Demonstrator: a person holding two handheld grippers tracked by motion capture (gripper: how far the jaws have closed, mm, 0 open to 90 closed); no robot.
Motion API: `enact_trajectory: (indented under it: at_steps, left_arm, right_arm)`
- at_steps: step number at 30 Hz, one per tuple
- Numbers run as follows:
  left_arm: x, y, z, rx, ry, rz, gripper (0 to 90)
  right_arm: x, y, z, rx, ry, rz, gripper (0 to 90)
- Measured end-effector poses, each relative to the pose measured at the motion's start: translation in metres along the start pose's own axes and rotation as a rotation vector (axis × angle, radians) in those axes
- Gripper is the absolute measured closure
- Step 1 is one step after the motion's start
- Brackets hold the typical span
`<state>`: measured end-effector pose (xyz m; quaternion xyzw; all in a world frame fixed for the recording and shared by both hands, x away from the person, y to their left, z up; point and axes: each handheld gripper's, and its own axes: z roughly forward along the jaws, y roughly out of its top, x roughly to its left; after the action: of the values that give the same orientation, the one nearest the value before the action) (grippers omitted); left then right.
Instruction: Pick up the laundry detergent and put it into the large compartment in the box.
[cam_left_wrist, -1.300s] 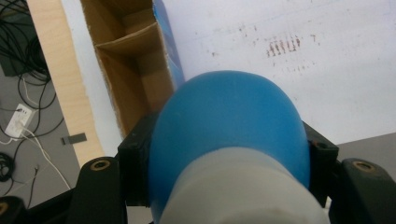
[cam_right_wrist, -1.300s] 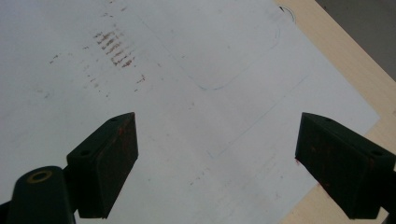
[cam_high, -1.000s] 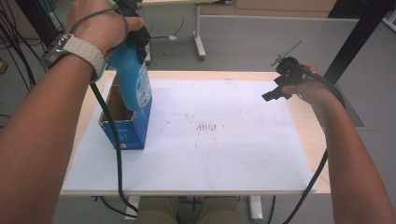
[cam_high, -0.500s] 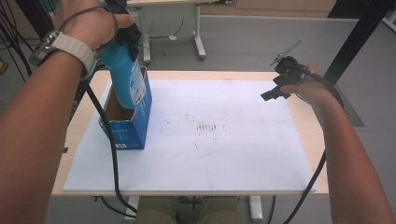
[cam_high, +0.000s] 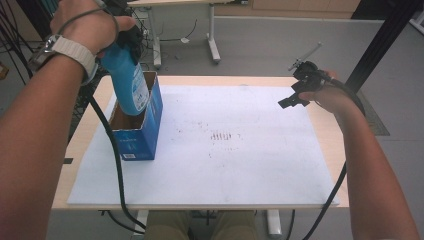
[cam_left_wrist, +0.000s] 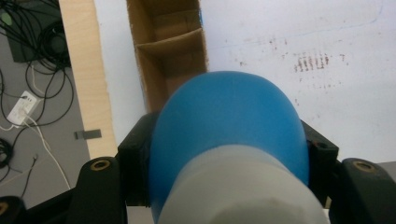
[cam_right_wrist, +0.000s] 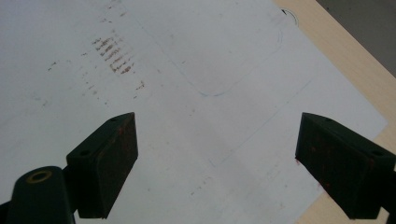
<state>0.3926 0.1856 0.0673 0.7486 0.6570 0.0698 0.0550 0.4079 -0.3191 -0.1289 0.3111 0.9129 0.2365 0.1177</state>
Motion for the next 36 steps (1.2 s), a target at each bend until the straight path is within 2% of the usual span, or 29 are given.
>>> enact_trajectory:
  at_steps: [11, 29, 36]
  left_arm:
    - [0.006, 0.001, 0.01, -0.005, 0.011, -0.01, 37.3]
    - [0.018, 0.008, 0.036, 0.008, 0.031, -0.023, 37.3]
    - [0.017, 0.011, 0.047, 0.013, 0.045, -0.021, 37.3]
  right_arm:
    - [0.0, 0.002, 0.002, 0.004, 0.001, 0.001, 13.2]
    - [-0.002, 0.005, 0.007, 0.018, 0.001, 0.01, 13.2]
    - [-0.003, 0.005, 0.009, 0.022, 0.004, 0.013, 13.2]
